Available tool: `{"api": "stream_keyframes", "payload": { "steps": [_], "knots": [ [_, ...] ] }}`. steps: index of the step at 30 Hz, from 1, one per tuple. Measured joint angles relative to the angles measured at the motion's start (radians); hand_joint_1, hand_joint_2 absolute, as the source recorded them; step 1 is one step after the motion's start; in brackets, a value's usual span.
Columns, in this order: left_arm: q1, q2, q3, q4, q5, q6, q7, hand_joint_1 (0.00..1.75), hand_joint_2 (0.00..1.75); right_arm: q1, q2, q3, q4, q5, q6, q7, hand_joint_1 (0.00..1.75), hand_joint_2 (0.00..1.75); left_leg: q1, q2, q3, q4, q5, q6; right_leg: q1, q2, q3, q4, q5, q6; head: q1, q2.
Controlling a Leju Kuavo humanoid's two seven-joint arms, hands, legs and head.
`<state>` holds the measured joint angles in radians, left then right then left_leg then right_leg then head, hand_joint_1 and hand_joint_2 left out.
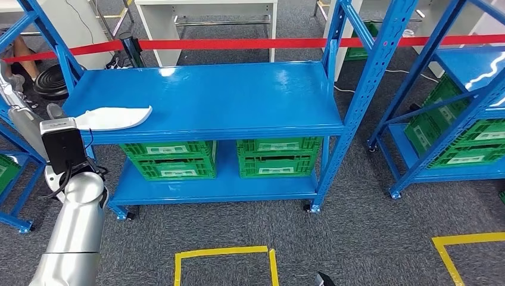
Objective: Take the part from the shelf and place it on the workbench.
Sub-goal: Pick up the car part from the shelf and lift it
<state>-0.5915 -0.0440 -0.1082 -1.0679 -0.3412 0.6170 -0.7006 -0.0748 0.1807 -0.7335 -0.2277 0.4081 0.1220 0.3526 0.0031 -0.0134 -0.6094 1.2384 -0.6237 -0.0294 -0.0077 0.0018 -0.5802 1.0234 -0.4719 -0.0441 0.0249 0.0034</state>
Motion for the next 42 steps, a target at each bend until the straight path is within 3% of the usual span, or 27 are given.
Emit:
{"api": "stream_keyframes", "payload": {
  "steps": [1, 2, 3, 5, 6, 8, 11, 13, 15, 16, 17, 18, 20, 21, 23, 24, 26, 28, 31, 32, 33, 34, 35, 37, 39, 41, 42],
  "knots": [
    [0.002, 0.0, 0.001, 0.001, -0.001, -0.001, 0.0, 0.0, 0.0, 0.001, 0.0, -0.001, 0.0, 0.0, 0.001, 0.0, 0.0, 0.0, 0.004, 0.001, -0.032, 0.035, -0.005, -0.004, -0.001, 0.0, 0.008, 0.0, -0.008, 0.001, 0.0, 0.0],
    [0.003, -0.001, 0.002, 0.002, -0.002, -0.002, 0.0, 0.0, 0.0, 0.002, 0.001, -0.002, 0.0, 0.0, 0.002, 0.0, 0.0, 0.0, 0.007, 0.002, -0.052, 0.04, 0.007, -0.008, -0.003, 0.001, 0.017, 0.001, -0.016, 0.004, 0.0, 0.0],
    [0.002, -0.001, 0.004, 0.003, -0.003, -0.002, 0.0, 0.0, 0.0, 0.003, 0.001, -0.004, 0.0, 0.0, 0.003, 0.0, 0.0, 0.0, 0.01, 0.003, -0.055, 0.011, 0.042, -0.012, -0.006, 0.002, 0.028, 0.001, -0.025, 0.007, 0.0, 0.0],
    [0.001, -0.001, 0.006, 0.004, -0.004, -0.002, 0.0, 0.0, 0.0, 0.004, 0.003, -0.005, 0.0, 0.001, 0.009, 0.0, 0.0, 0.0, 0.015, 0.006, -0.029, -0.108, 0.138, -0.02, -0.01, 0.003, 0.049, 0.002, -0.044, 0.017, 0.0, 0.0],
    [0.0, -0.001, 0.006, 0.005, -0.003, -0.002, 0.0, 0.0, 0.0, 0.004, 0.004, -0.006, 0.0, 0.001, 0.011, 0.0, 0.0, 0.0, 0.014, 0.01, -0.018, -0.159, 0.159, -0.019, -0.012, 0.003, 0.056, 0.003, -0.052, 0.024, -0.003, 0.0],
    [0.001, -0.001, 0.007, 0.009, 0.0, 0.0, 0.001, 0.0, 0.0, 0.003, 0.004, -0.006, 0.0, 0.001, 0.019, 0.0, 0.0, 0.0, 0.011, 0.014, -0.01, -0.198, 0.164, -0.004, -0.009, 0.002, 0.061, 0.004, -0.062, 0.039, -0.006, 0.0],
    [-0.001, 0.0, 0.009, 0.009, 0.004, 0.002, 0.002, 0.0, 0.0, 0.002, 0.004, -0.008, 0.0, 0.002, 0.026, 0.0, 0.0, 0.0, 0.013, 0.012, 0.004, -0.2, 0.163, 0.025, -0.007, 0.0, 0.066, 0.018, -0.071, 0.055, -0.006, 0.0],
    [-0.006, 0.0, 0.011, 0.009, 0.003, 0.003, 0.001, 0.0, 0.0, 0.001, 0.003, -0.008, 0.0, 0.006, 0.028, -0.001, 0.0, 0.0, 0.013, 0.009, 0.018, -0.202, 0.156, 0.036, -0.008, 0.001, 0.026, 0.091, -0.096, 0.06, -0.004, 0.0],
    [-0.007, 0.0, 0.011, 0.012, 0.002, 0.003, 0.001, 0.0, 0.0, 0.0, 0.003, -0.008, 0.0, 0.014, 0.032, -0.01, 0.0, 0.0, 0.009, 0.008, 0.027, -0.202, 0.145, 0.044, -0.005, 0.001, -0.063, 0.222, -0.138, 0.063, -0.001, 0.0],
    [-0.006, -0.001, 0.011, 0.015, 0.0, 0.003, 0.001, 0.0, 0.0, 0.0, 0.003, -0.008, 0.0, 0.018, 0.035, -0.017, 0.0, 0.0, 0.007, 0.007, 0.033, -0.202, 0.139, 0.046, -0.003, 0.001, -0.105, 0.271, -0.149, 0.063, -0.001, 0.0],
    [-0.006, -0.001, 0.011, 0.019, -0.002, 0.003, 0.001, 0.0, 0.0, 0.0, 0.003, -0.008, 0.0, 0.023, 0.038, -0.022, 0.0, 0.0, 0.004, 0.006, 0.04, -0.202, 0.132, 0.047, -0.001, 0.001, -0.133, 0.288, -0.141, 0.06, -0.001, 0.0],
    [-0.006, -0.001, 0.011, 0.022, -0.005, 0.003, 0.001, 0.0, 0.0, 0.0, 0.003, -0.008, 0.0, 0.026, 0.041, -0.024, 0.0, 0.0, 0.002, 0.005, 0.049, -0.202, 0.125, 0.047, 0.001, 0.001, -0.14, 0.268, -0.112, 0.055, -0.001, 0.0],
    [-0.006, -0.001, 0.011, 0.027, -0.008, 0.001, 0.001, 0.0, 0.0, 0.001, 0.003, -0.008, 0.0, 0.031, 0.043, -0.024, 0.0, 0.0, -0.002, 0.004, 0.069, -0.202, 0.109, 0.046, 0.009, 0.0, -0.112, 0.145, -0.013, 0.037, -0.001, 0.0],
    [-0.007, -0.001, 0.011, 0.03, -0.009, -0.001, 0.0, 0.0, 0.0, 0.001, 0.002, -0.008, 0.0, 0.032, 0.043, -0.024, 0.0, 0.0, -0.003, 0.004, 0.078, -0.203, 0.101, 0.044, 0.014, -0.001, -0.094, 0.088, 0.009, 0.027, -0.001, 0.0],
    [-0.007, -0.002, 0.011, 0.035, -0.009, -0.007, 0.001, 0.0, 0.0, 0.001, -0.001, -0.007, 0.0, 0.035, 0.043, -0.024, 0.0, 0.0, -0.006, 0.002, 0.088, -0.203, 0.091, 0.035, 0.022, 0.0, -0.072, 0.03, 0.014, 0.013, -0.002, 0.0],
    [-0.007, -0.002, 0.011, 0.038, -0.01, -0.01, 0.001, 0.0, 0.0, 0.002, -0.001, -0.007, 0.0, 0.037, 0.043, -0.023, 0.0, 0.0, -0.007, 0.001, 0.095, -0.202, 0.091, 0.028, 0.023, 0.0, -0.067, 0.025, 0.006, 0.01, -0.002, 0.0],
    [-0.009, -0.003, 0.011, 0.042, -0.014, -0.016, 0.0, 0.0, 0.0, 0.004, -0.001, -0.006, 0.0, 0.036, 0.04, -0.014, 0.0, 0.0, -0.008, 0.002, 0.1, -0.189, 0.088, 0.017, 0.017, 0.0, -0.046, 0.012, 0.024, 0.001, -0.002, 0.0],
    [-0.016, -0.003, 0.01, 0.05, -0.022, -0.022, 0.0, 0.0, 0.0, 0.002, -0.001, -0.006, 0.0, 0.033, 0.037, -0.007, 0.0, 0.0, -0.007, 0.004, 0.071, -0.13, 0.068, 0.008, 0.011, 0.0, -0.028, 0.005, 0.024, -0.008, -0.008, 0.0],
    [-0.02, -0.003, 0.001, 0.074, -0.054, -0.04, 0.0, 0.0, 0.0, 0.0, -0.001, -0.006, 0.0, 0.029, 0.032, -0.007, 0.0, 0.0, 0.0, 0.006, -0.038, 0.029, 0.005, -0.009, 0.008, 0.001, -0.02, 0.004, 0.013, -0.012, -0.013, 0.0],
    [-0.019, -0.004, -0.005, 0.086, -0.064, -0.054, 0.0, 0.0, 0.0, 0.001, -0.001, -0.007, 0.0, 0.027, 0.03, -0.007, 0.0, 0.0, 0.003, 0.007, -0.062, 0.05, 0.003, -0.013, 0.006, 0.001, -0.016, 0.005, 0.008, -0.011, -0.013, 0.0],
    [-0.018, -0.005, -0.013, 0.1, -0.073, -0.072, 0.0, 0.0, 0.0, 0.002, -0.001, -0.008, 0.0, 0.025, 0.028, -0.007, 0.0, 0.0, 0.005, 0.007, -0.07, 0.038, 0.024, -0.015, 0.005, 0.002, -0.011, 0.007, 0.003, -0.009, -0.013, 0.0],
    [-0.019, -0.007, -0.02, 0.115, -0.08, -0.092, 0.0, 0.0, 0.0, 0.003, -0.001, -0.009, 0.0, 0.023, 0.026, -0.007, 0.0, 0.0, 0.006, 0.007, -0.061, -0.007, 0.065, -0.016, 0.003, 0.003, -0.005, 0.008, -0.003, -0.006, -0.013, 0.0],
    [-0.019, -0.008, -0.027, 0.129, -0.086, -0.116, 0.0, 0.0, 0.0, 0.003, -0.001, -0.01, 0.0, 0.022, 0.025, -0.007, 0.0, 0.0, 0.008, 0.007, -0.042, -0.074, 0.113, -0.015, 0.001, 0.004, 0.003, 0.01, -0.01, -0.002, -0.013, 0.0],
    [-0.019, -0.011, -0.042, 0.157, -0.089, -0.176, 0.0, 0.0, 0.0, 0.003, -0.001, -0.012, 0.0, 0.021, 0.025, -0.009, 0.0, 0.0, 0.005, 0.009, -0.008, -0.178, 0.157, -0.01, 0.0, 0.005, 0.011, 0.011, -0.019, 0.008, -0.015, 0.0],
    [-0.016, -0.017, -0.058, 0.181, -0.088, -0.231, 0.004, 0.0, 0.87, 0.004, 0.0, -0.015, 0.0, 0.02, 0.025, -0.013, 0.0, 0.0, 0.002, 0.01, 0.0, -0.203, 0.16, 0.002, 0.003, 0.004, 0.01, 0.013, -0.024, 0.017, -0.016, 0.0],
    [-0.018, -0.023, -0.07, 0.205, -0.089, -0.264, 0.011, 0.0, 1.75, 0.006, 0.002, -0.018, 0.0, 0.019, 0.025, -0.015, 0.0, 0.0, 0.003, 0.009, 0.001, -0.205, 0.176, 0.008, 0.005, 0.004, 0.01, 0.012, -0.025, 0.013, -0.015, 0.0],
    [-0.022, -0.024, -0.075, 0.219, -0.091, -0.277, 0.015, 0.0, 1.75, 0.007, 0.003, -0.019, 0.0, 0.02, 0.025, -0.015, 0.0, 0.0, 0.003, 0.009, 0.001, -0.206, 0.177, 0.008, 0.006, 0.003, 0.013, 0.01, -0.024, 0.009, -0.015, 0.0]
  ]
}}
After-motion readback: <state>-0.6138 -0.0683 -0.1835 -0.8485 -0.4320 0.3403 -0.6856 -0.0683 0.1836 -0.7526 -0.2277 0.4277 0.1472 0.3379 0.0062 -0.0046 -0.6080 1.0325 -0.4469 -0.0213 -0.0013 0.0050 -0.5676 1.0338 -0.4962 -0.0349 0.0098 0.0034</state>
